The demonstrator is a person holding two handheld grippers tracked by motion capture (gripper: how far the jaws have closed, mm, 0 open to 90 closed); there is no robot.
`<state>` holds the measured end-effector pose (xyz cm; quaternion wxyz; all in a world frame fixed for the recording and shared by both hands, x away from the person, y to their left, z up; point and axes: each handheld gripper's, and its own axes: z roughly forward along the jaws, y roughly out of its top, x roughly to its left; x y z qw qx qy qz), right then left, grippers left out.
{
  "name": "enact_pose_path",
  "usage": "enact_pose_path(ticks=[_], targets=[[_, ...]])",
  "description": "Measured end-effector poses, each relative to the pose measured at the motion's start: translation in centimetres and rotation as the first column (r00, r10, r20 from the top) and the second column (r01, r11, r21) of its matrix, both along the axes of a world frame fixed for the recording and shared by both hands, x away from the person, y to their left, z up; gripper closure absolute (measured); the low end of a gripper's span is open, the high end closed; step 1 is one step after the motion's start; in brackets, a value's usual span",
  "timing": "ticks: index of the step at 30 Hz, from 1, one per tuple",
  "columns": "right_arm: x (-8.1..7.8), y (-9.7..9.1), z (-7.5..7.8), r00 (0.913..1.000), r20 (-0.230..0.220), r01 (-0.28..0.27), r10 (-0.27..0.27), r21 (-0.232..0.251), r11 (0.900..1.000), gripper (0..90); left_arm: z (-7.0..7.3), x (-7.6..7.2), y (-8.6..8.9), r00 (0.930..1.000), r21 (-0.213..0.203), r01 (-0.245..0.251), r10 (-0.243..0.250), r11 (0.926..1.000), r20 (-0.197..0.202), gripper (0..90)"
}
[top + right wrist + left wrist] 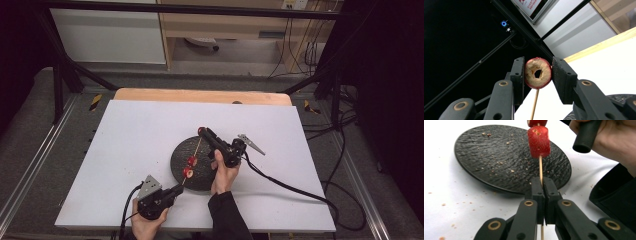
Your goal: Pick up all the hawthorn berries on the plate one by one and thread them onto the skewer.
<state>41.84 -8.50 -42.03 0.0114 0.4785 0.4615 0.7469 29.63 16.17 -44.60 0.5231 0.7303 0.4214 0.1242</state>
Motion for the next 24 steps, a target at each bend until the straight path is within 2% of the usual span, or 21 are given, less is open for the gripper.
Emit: enact_pose_path(ticks=[2,9,17,24], targets=[[0.0,-0.2,-0.1,0.9999,-0.003,0.012,-0.012,-0.001,0.9999,64.2,0.2,0.1,0.4,0.9999,-0.011,-0.01,0.01,0.9999,0.001,88.5],[0.2,-0.5,-0.1,0.9998,-0.007,0.02,-0.02,0.003,0.9998,64.2,0.5,-0.1,0.6,0.9997,0.007,-0.016,0.016,0.9999,0.02,88.5],[0.0,-0.4,-0.2,0.9998,-0.017,0.002,-0.002,0.012,0.9999,64.2,0.4,-0.1,0.2,0.9992,0.005,-0.014,0.014,0.9999,0.037,88.5],[-0.3,0.0,-0.8,0.9989,-0.043,-0.02,0.02,0.012,0.9997,64.2,0.3,0.7,-0.4,0.9993,0.004,-0.023,0.023,0.9997,0.029,88.5]])
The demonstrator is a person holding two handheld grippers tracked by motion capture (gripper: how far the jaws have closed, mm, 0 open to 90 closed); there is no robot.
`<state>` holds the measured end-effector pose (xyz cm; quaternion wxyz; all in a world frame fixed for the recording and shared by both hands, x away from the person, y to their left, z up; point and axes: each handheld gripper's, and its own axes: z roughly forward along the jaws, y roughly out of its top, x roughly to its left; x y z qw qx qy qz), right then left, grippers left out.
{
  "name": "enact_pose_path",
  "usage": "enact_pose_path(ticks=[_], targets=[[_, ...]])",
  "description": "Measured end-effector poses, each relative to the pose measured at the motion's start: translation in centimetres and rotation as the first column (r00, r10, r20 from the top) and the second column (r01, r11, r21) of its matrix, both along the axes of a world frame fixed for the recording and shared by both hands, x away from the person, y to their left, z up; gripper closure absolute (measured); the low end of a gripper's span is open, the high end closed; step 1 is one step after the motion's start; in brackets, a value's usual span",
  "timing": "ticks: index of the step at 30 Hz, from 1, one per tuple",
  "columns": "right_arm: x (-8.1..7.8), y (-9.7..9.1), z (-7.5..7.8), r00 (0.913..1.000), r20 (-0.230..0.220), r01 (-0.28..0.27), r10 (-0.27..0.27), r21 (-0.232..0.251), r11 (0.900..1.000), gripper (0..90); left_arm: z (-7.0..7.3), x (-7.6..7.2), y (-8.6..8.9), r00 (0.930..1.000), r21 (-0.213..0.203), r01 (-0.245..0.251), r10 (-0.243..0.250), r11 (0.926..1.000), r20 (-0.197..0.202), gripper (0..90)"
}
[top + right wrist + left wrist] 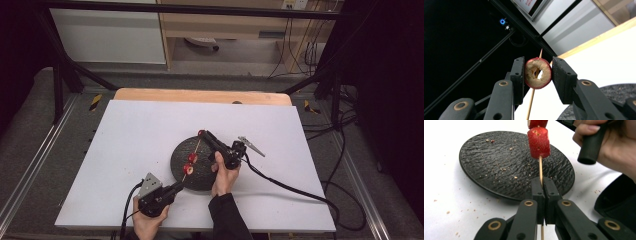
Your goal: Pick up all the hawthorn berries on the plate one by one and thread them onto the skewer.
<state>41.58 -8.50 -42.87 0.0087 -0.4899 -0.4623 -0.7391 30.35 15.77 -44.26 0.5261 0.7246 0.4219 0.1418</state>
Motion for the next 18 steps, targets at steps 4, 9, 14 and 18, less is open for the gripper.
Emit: enact_pose_path(ticks=[4,9,14,18], targets=[[-0.3,0.2,-0.3,0.9998,-0.004,-0.018,0.018,-0.019,0.9997,64.2,0.1,0.8,-0.1,1.0,0.001,-0.002,0.002,1.0,-0.004,88.5],[-0.5,0.3,-0.6,0.9996,-0.005,-0.027,0.027,-0.041,0.9988,64.1,0.1,1.5,-0.2,0.9999,-0.002,0.002,-0.002,1.0,-0.013,88.5],[-0.7,0.5,-0.8,0.999,-0.01,-0.045,0.044,-0.066,0.9968,64.0,0.1,1.7,-0.1,0.9998,-0.003,0.005,-0.005,1.0,-0.019,88.4],[-0.9,0.4,-0.7,0.9984,-0.009,-0.057,0.056,-0.097,0.9937,63.5,0.0,1.8,0.1,0.9997,0.001,0.013,-0.013,0.9999,-0.022,88.4]])
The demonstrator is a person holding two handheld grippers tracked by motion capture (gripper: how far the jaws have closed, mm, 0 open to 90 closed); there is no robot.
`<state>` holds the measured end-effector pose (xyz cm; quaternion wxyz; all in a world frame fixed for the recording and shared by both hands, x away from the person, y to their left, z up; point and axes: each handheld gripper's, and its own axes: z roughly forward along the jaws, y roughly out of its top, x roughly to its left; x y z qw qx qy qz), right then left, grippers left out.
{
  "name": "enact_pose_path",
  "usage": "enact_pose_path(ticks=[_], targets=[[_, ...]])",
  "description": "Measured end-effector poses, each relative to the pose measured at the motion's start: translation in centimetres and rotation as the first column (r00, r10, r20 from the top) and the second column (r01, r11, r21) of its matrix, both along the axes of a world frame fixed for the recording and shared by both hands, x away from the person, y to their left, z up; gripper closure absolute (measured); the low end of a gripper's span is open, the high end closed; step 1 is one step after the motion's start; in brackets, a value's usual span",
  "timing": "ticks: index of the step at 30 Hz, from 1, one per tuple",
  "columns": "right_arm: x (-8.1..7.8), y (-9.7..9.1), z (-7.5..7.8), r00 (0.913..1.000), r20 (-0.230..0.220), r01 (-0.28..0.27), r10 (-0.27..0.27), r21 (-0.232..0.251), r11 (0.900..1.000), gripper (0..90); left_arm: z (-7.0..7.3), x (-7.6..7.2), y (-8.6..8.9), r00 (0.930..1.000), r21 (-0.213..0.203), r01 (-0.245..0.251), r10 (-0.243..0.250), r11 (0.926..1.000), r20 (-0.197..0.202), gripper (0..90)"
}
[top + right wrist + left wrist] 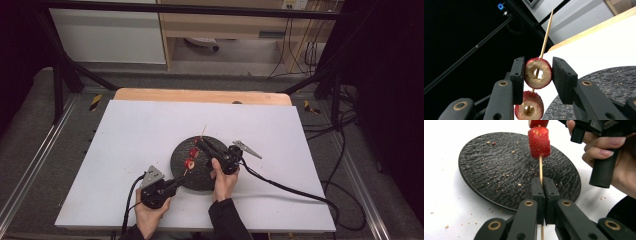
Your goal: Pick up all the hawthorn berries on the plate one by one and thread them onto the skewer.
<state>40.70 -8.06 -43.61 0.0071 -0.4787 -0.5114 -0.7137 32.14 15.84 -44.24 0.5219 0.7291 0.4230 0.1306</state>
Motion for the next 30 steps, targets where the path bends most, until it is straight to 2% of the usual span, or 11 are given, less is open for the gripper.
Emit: enact_pose_path(ticks=[3,10,14,16,18,23,24,28,30], targets=[[0.0,-0.2,0.2,0.9999,0.003,-0.012,0.012,-0.036,0.9993,62.1,0.0,0.0,0.2,1.0,-0.004,0.009,-0.009,1.0,0.0,88.5],[-0.1,-1.1,1.0,0.9994,0.017,-0.027,0.03,-0.126,0.9916,48.6,0.2,-0.1,0.9,0.9998,0.001,0.019,-0.019,0.9998,-0.004,88.4],[0.0,-2.3,1.4,0.999,0.016,-0.038,0.042,-0.218,0.9752,38.5,0.2,-0.1,1.5,0.9997,0.019,0.025,-0.025,0.9995,-0.004,88.4],[0.0,-3.0,1.5,0.9987,0.014,-0.044,0.049,-0.271,0.9617,32.2,0.1,-0.1,1.7,0.9994,0.032,0.033,-0.032,0.999,-0.011,88.4],[0.0,-3.7,1.5,0.9982,0.005,-0.055,0.06,-0.316,0.9471,25.4,0.1,0.0,1.8,0.9992,0.045,0.038,-0.038,0.9983,-0.011,88.4],[-0.2,-5.5,1.2,0.9969,-0.008,-0.074,0.079,-0.442,0.8941,13.9,0.3,0.1,2.2,0.9986,0.073,0.052,-0.051,0.996,-0.013,88.4],[-0.3,-5.9,1.2,0.9964,-0.014,-0.081,0.084,-0.468,0.8802,12.3,0.3,0.1,2.3,0.9984,0.078,0.055,-0.054,0.9954,-0.015,88.3],[-0.5,-7.4,0.7,0.9941,-0.024,-0.1,0.106,-0.572,0.8144,7.5,0.6,0.3,2.5,0.9974,0.093,0.069,-0.067,0.9932,-0.027,88.3],[-0.7,-8.2,0.4,0.9926,-0.038,-0.115,0.115,-0.599,0.7922,5.3,0.8,0.5,2.5,0.9966,0.098,0.077,-0.074,0.9922,-0.036,88.3]])
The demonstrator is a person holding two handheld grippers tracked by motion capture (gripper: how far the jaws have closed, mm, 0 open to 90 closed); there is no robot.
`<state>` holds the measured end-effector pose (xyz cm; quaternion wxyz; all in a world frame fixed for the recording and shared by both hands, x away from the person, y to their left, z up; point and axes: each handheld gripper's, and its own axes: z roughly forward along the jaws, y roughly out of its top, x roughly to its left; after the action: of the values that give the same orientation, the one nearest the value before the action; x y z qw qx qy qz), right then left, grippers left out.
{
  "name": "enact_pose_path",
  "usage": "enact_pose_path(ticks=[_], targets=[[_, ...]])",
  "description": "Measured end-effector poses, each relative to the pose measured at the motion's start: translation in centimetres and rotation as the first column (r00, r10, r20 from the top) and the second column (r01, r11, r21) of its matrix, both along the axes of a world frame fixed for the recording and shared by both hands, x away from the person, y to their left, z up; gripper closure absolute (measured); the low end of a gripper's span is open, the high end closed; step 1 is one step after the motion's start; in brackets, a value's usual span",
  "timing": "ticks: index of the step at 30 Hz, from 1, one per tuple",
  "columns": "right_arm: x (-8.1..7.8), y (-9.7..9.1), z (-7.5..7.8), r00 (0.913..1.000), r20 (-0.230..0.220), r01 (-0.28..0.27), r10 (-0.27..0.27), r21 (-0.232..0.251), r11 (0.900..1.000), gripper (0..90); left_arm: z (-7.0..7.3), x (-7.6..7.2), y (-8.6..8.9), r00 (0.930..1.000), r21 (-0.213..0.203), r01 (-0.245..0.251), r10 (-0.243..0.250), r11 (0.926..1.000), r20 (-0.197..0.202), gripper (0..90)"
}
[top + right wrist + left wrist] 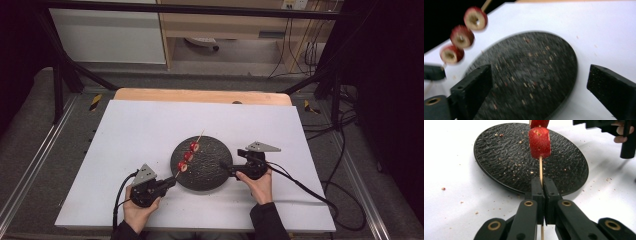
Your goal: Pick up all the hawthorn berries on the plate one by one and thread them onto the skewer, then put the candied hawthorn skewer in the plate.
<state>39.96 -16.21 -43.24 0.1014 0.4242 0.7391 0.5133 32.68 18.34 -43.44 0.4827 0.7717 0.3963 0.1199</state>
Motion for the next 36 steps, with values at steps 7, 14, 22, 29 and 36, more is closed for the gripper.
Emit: enact_pose_path(ticks=[7,14,22,29,36], targets=[[-1.2,-2.7,-0.8,0.9996,-0.016,-0.025,0.024,-0.121,0.9924,1.3,1.0,0.7,0.1,0.9995,0.025,0.029,-0.028,0.9993,-0.016,88.3],[-2.4,-4.9,-1.6,0.9991,-0.027,-0.039,0.034,-0.178,0.9832,0.5,2.1,1.9,0.0,0.9989,0.051,0.038,-0.037,0.9979,-0.029,88.3],[-3.2,-6.9,-2.0,0.9994,-0.035,-0.015,0.008,-0.209,0.9777,0.5,2.9,3.5,-0.4,0.9976,0.093,0.042,-0.036,0.9948,-0.059,88.3],[-3.7,-8.1,-2.6,0.999,-0.043,0.003,-0.012,-0.22,0.9756,0.6,3.2,4.8,-1.4,0.9959,0.138,0.052,-0.041,0.9891,-0.081,88.2],[-4.0,-8.9,-2.8,0.9988,-0.044,0.012,-0.023,-0.226,0.9741,0.5,2.7,5.7,-2.6,0.9917,0.192,0.069,-0.046,0.9789,-0.12,88.3]])
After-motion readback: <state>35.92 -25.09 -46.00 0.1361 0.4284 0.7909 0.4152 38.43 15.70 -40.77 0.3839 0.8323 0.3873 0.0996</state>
